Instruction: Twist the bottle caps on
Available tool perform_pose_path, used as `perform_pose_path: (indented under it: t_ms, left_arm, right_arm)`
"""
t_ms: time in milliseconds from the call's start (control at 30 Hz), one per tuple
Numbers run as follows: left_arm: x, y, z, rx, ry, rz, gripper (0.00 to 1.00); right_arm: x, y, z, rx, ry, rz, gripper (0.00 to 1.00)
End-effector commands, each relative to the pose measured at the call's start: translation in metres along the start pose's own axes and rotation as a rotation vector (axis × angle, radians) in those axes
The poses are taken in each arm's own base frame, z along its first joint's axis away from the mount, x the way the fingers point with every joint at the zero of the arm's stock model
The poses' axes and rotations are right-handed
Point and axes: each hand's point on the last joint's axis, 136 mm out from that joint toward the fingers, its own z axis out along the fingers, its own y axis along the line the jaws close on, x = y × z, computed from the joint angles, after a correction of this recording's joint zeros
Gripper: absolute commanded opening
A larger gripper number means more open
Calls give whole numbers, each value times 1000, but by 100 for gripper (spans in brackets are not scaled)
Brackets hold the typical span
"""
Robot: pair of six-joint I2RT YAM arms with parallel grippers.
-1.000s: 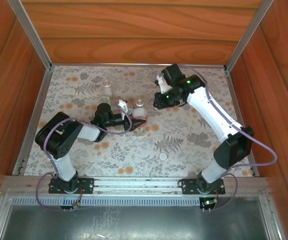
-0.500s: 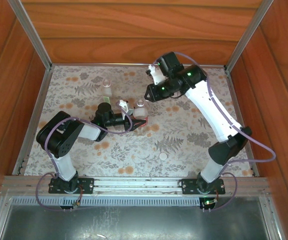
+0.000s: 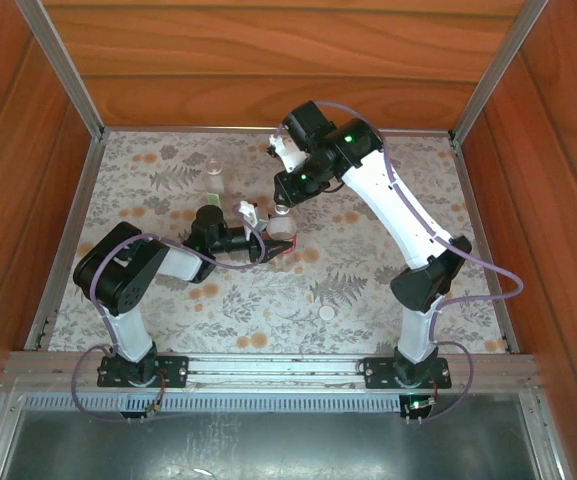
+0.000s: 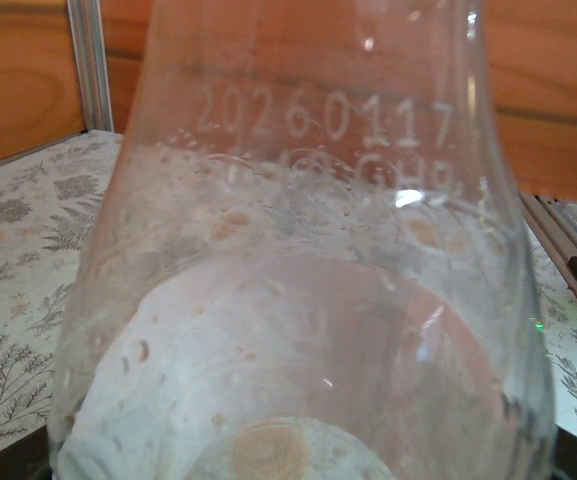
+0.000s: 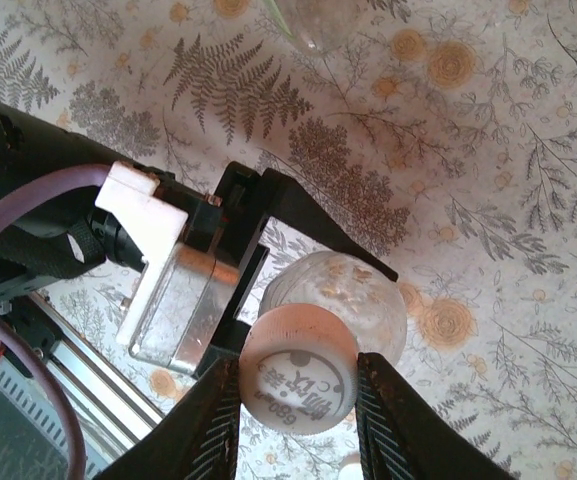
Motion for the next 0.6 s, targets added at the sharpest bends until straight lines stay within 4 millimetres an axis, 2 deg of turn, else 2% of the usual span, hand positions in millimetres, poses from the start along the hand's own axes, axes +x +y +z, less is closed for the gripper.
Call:
perform_pose_path:
  t_ms: [0,200,567]
  left_arm:
    - [24,1,1,7,58,-47,68]
    - [25,0,0,10,60,-47,68]
    - [23,-4,0,25,58,-43,68]
  right_arm:
    - [11,1,-5,19,46,-22,33]
    - [18,1,-5,33,82,-36,33]
    - [15,6,11,35,115,-70,33]
